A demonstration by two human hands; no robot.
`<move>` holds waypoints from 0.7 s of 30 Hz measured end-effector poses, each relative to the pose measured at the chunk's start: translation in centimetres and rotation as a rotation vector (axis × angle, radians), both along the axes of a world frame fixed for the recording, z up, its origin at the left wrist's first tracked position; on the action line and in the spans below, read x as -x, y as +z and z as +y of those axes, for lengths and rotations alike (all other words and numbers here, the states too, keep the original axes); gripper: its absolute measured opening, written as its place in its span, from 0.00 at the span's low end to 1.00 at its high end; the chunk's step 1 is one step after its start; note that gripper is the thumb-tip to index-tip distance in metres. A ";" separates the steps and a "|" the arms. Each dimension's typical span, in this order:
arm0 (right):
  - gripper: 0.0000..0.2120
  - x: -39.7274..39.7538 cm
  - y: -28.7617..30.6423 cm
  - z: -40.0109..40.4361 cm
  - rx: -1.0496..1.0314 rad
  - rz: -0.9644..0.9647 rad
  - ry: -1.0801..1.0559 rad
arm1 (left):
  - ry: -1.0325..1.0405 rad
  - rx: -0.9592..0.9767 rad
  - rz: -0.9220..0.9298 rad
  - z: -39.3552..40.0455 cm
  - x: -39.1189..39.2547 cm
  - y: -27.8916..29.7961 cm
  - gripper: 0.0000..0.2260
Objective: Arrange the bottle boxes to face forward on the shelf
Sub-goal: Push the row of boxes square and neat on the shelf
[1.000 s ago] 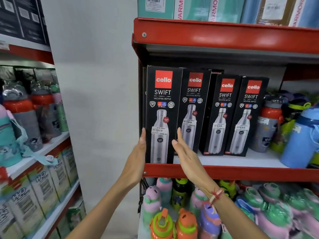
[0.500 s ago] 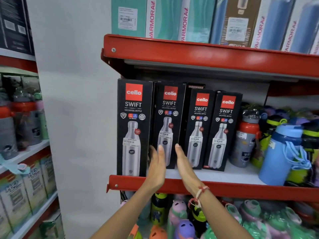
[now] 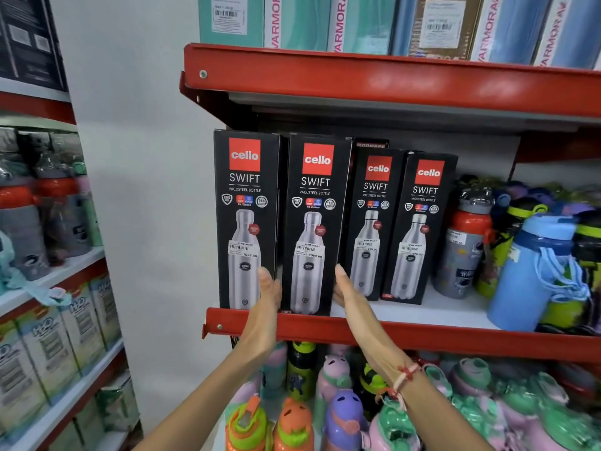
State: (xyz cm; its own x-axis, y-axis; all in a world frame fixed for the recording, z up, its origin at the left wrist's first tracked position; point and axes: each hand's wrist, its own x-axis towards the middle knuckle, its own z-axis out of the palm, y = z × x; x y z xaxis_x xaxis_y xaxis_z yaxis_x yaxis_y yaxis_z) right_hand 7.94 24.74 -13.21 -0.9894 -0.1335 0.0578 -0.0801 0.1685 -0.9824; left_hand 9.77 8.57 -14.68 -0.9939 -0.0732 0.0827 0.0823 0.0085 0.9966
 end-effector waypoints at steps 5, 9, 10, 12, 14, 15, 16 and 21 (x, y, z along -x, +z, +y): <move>0.40 -1.4 0.1 0.5 -0.019 0.004 -0.008 | -0.011 -0.010 -0.008 0.0 -1.4 0.5 0.61; 0.42 -1.6 0.0 0.7 -0.024 0.014 -0.013 | -0.018 -0.026 -0.028 0.1 -2.0 1.0 0.55; 0.42 -1.6 0.0 0.8 -0.029 0.023 -0.006 | 0.001 -0.016 -0.012 0.2 -2.2 1.0 0.50; 0.40 -1.4 -0.1 1.2 -0.032 0.061 -0.001 | 0.114 0.061 0.110 0.5 -2.5 1.0 0.37; 0.37 -1.0 -0.1 2.0 0.011 0.118 -0.058 | 0.256 0.171 0.307 1.3 -3.2 1.1 0.28; 0.35 -0.6 0.0 2.7 0.043 0.142 -0.110 | 0.295 0.183 0.391 1.9 -3.5 1.4 0.25; 0.33 -0.3 0.0 3.5 0.069 0.161 -0.161 | 0.291 0.175 0.447 2.8 -3.5 1.6 0.23; 0.27 1.7 -0.5 6.9 0.013 0.173 -0.254 | -0.080 0.207 0.289 8.4 -1.2 1.6 0.29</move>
State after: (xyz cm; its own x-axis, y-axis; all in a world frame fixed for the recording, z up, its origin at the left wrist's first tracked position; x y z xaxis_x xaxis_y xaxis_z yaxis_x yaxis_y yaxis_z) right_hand 6.22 31.64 -13.75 -0.9664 0.1183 0.2282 -0.2032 0.1923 -0.9601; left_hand 10.99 16.98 -13.06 -0.9292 0.0518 0.3660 0.3689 0.1902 0.9098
